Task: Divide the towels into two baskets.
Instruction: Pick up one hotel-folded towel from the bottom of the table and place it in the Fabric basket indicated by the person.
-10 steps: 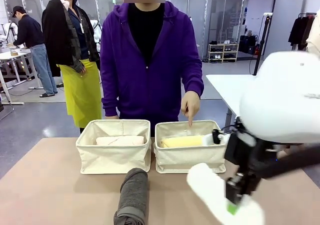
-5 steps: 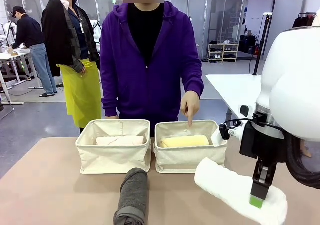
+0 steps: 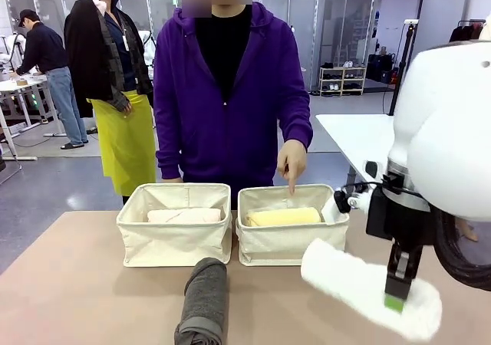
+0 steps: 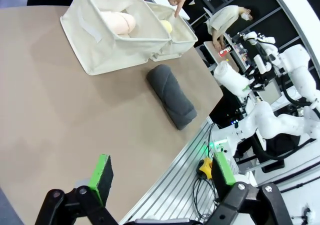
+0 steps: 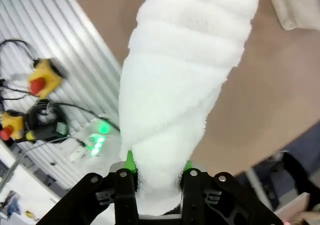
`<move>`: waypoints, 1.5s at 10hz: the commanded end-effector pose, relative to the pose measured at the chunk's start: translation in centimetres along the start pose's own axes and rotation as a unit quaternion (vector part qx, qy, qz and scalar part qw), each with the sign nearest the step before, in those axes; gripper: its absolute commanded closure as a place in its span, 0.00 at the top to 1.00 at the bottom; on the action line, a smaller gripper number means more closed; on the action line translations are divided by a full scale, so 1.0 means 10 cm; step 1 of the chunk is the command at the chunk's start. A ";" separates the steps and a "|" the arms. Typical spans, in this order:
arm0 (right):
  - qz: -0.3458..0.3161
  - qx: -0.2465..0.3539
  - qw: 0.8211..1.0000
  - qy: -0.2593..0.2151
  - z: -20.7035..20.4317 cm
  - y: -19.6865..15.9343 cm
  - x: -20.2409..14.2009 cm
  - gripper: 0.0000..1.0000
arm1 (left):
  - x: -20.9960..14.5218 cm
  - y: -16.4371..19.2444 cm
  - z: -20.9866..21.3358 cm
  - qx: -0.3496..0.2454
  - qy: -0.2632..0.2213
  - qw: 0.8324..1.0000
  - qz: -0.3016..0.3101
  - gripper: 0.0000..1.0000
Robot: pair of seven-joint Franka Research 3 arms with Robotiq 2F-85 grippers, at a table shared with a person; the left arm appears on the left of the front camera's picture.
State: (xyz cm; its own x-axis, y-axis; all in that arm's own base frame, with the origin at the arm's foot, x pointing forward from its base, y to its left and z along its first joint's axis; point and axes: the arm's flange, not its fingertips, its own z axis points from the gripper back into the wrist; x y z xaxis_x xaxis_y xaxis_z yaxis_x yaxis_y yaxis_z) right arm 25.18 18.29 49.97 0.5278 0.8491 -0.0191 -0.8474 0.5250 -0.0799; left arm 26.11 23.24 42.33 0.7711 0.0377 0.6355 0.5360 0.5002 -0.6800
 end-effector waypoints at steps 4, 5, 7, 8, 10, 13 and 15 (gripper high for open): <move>0.127 -0.149 0.980 -0.029 0.36 -0.75 1.05 0.35 | -0.01 -0.01 0.02 -0.008 -0.008 1.000 -0.007 1.00; 0.160 -0.167 0.973 -0.013 0.36 -0.90 1.23 0.35 | -0.01 -0.01 0.02 -0.008 -0.008 1.000 -0.007 1.00; 0.250 -0.183 0.951 0.007 0.28 -1.28 1.58 0.35 | -0.01 -0.01 0.02 -0.008 -0.008 1.000 -0.007 1.00; 0.267 -0.174 0.948 0.010 0.19 -1.42 1.71 0.35 | -0.01 -0.01 0.02 -0.008 -0.008 1.000 -0.007 1.00; 0.267 -0.177 0.947 -0.014 0.06 -1.62 1.92 0.35 | -0.01 -0.01 0.02 -0.008 -0.008 1.000 -0.007 1.00; 0.263 -0.185 0.947 0.015 -0.30 -1.85 2.25 0.35 | -0.01 -0.01 0.02 -0.008 -0.008 1.000 -0.007 1.00; 0.259 -0.176 0.950 0.009 -0.39 -1.99 2.33 0.48 | -0.01 -0.01 0.02 -0.008 -0.008 1.000 -0.007 1.00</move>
State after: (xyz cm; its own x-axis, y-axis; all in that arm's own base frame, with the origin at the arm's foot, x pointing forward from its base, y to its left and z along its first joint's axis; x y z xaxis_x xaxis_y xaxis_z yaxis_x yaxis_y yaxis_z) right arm 53.90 26.95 46.59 0.0253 0.9847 -0.1726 -0.9344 -0.0381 -0.3543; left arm 26.10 23.24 42.32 0.7714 0.0380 0.6352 0.5357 0.5001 -0.6804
